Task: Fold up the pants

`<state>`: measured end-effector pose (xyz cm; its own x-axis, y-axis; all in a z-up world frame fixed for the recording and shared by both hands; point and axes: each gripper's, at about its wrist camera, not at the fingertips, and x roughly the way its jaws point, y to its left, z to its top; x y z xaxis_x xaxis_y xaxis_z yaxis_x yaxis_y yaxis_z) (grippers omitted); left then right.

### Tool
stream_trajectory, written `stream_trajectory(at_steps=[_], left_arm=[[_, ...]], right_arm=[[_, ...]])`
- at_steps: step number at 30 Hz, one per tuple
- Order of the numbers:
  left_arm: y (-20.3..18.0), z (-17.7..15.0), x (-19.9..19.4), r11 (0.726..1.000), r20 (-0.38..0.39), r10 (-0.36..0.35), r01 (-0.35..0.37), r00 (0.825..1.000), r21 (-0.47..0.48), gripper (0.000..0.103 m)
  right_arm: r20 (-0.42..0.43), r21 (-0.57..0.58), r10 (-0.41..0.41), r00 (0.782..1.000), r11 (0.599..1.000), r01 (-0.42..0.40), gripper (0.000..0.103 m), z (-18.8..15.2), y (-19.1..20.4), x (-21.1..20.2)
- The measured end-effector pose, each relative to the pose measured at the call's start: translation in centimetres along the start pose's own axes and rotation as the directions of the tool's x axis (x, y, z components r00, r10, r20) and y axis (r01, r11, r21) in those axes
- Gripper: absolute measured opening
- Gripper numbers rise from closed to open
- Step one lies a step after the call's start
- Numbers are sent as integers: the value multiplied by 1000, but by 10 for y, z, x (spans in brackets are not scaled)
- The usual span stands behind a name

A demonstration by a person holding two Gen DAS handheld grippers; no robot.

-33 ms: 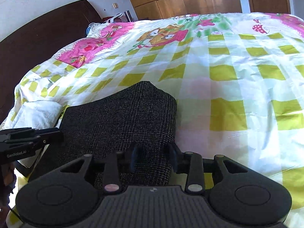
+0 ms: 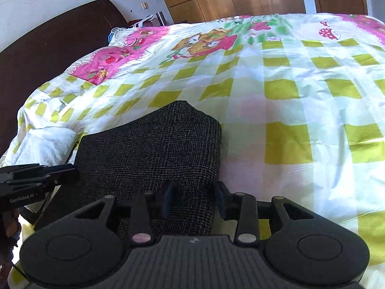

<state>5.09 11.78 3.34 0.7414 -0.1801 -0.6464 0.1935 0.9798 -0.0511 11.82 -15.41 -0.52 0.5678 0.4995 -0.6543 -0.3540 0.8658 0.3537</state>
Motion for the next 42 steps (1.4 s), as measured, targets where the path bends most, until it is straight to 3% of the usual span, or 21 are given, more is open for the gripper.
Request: stream_trajectory(at_steps=[4, 9, 16, 20, 25, 27, 30, 36, 42], left_arm=[[6, 2, -7, 999, -6, -17, 17, 1000, -40, 25], [12, -9, 2, 997, -18, -8, 6, 1000, -77, 43], [13, -9, 9, 995, -42, -45, 41, 998, -92, 51], [14, -12, 18, 992, -36, -59, 55, 998, -118, 64], [19, -16, 14, 975, -53, -130, 118, 990, -187, 63], [14, -21, 20, 971, -69, -154, 139, 986, -193, 65], [6, -22, 23, 973, -56, -133, 120, 990, -196, 62], [-19, -12, 25, 974, -57, -173, 162, 983, -157, 59], [-57, 3, 49, 967, -47, -239, 234, 970, -103, 58]], right_arm=[[-8, 16, 35, 999, 999, -35, 52, -4, -4, 5], [-28, 29, 46, 999, 999, -45, 59, -4, -4, 16], [-32, 125, 122, 992, 985, -118, 60, -11, -20, 16], [-33, 140, 144, 989, 980, -138, 69, -10, -15, 27], [-28, 142, 149, 988, 979, -143, 62, -10, -14, 26], [-17, 166, 158, 987, 974, -153, 47, -9, -16, 24], [-2, 166, 155, 988, 974, -152, 39, -8, -15, 15], [1, 183, 99, 995, 978, -98, 38, -11, -34, -9], [20, 204, -24, 1000, 979, 20, 38, -9, -61, -37]])
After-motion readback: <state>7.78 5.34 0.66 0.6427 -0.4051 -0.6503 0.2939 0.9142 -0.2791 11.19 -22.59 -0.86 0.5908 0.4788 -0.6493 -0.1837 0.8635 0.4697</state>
